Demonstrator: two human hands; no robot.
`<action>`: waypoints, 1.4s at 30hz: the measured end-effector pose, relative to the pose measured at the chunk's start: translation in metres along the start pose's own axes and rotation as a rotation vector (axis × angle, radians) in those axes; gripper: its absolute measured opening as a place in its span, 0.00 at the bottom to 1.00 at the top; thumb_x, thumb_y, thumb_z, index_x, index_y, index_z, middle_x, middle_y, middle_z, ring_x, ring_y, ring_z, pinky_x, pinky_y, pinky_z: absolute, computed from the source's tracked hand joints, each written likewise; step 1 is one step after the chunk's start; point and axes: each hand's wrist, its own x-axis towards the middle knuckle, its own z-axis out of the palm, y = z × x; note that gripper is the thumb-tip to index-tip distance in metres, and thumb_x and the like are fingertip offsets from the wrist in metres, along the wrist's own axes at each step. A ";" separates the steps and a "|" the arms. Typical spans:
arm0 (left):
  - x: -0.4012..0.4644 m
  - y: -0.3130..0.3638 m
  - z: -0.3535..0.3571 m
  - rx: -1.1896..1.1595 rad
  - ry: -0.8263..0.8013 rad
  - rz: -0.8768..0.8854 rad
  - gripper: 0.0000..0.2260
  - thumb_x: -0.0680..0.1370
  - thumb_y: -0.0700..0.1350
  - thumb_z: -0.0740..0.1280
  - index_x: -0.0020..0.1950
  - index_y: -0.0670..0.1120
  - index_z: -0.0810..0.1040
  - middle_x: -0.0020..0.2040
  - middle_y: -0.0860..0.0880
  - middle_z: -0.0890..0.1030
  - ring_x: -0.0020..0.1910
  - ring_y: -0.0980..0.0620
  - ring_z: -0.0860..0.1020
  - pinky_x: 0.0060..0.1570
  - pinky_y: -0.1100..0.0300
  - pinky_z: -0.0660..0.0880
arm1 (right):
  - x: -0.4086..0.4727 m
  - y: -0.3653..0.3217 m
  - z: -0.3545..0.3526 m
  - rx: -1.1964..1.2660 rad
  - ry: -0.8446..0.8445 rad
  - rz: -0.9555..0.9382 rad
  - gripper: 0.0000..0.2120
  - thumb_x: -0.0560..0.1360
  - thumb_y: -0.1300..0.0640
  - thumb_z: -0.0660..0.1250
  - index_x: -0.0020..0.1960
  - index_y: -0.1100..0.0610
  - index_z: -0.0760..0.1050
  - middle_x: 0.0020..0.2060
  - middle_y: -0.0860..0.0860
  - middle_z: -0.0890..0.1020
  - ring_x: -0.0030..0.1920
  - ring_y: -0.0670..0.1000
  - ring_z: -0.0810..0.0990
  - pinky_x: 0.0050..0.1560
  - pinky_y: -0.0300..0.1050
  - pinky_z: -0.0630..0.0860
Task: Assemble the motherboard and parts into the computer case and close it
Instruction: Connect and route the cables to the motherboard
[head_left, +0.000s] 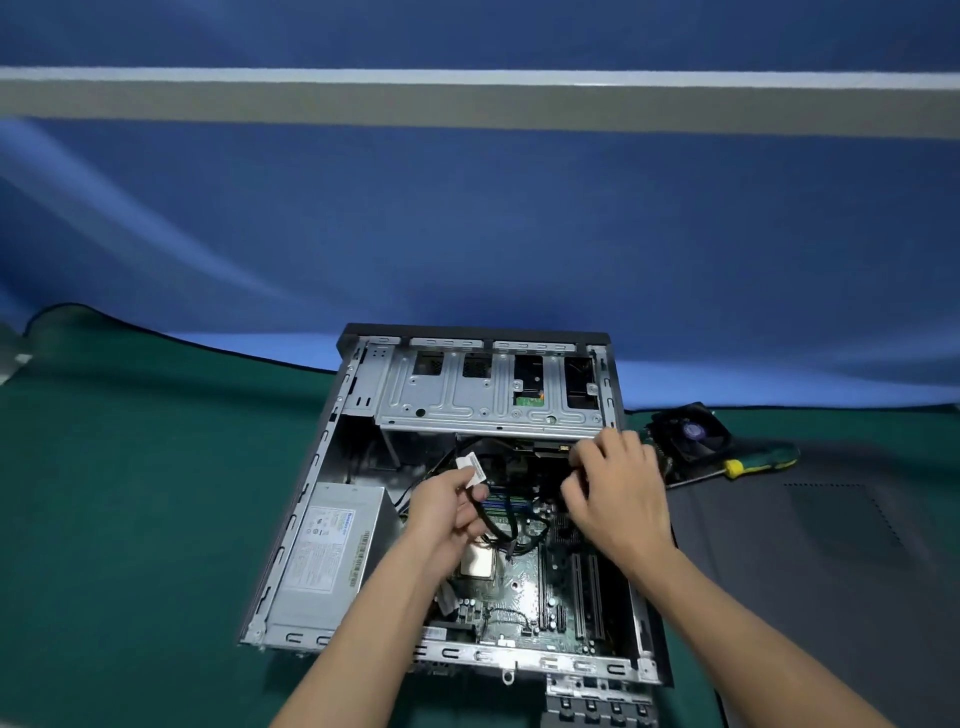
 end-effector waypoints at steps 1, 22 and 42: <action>-0.005 0.004 0.004 -0.043 -0.011 -0.018 0.09 0.81 0.37 0.56 0.40 0.44 0.65 0.21 0.50 0.70 0.14 0.59 0.55 0.15 0.69 0.55 | -0.003 -0.001 -0.001 0.019 -0.062 -0.044 0.05 0.69 0.57 0.68 0.44 0.57 0.77 0.39 0.51 0.78 0.41 0.53 0.72 0.45 0.48 0.69; -0.028 0.030 0.037 -0.074 -0.179 -0.133 0.11 0.79 0.35 0.60 0.37 0.39 0.71 0.25 0.48 0.74 0.14 0.60 0.62 0.17 0.67 0.70 | -0.024 -0.003 -0.003 0.286 -0.242 0.000 0.10 0.79 0.47 0.61 0.59 0.46 0.66 0.44 0.45 0.79 0.39 0.50 0.79 0.35 0.44 0.69; -0.015 0.023 0.031 0.243 -0.277 0.096 0.11 0.79 0.39 0.58 0.51 0.39 0.79 0.43 0.43 0.84 0.28 0.53 0.75 0.25 0.61 0.75 | -0.017 -0.003 -0.002 0.336 -0.218 0.125 0.04 0.77 0.51 0.65 0.44 0.47 0.73 0.29 0.45 0.78 0.30 0.48 0.77 0.32 0.44 0.68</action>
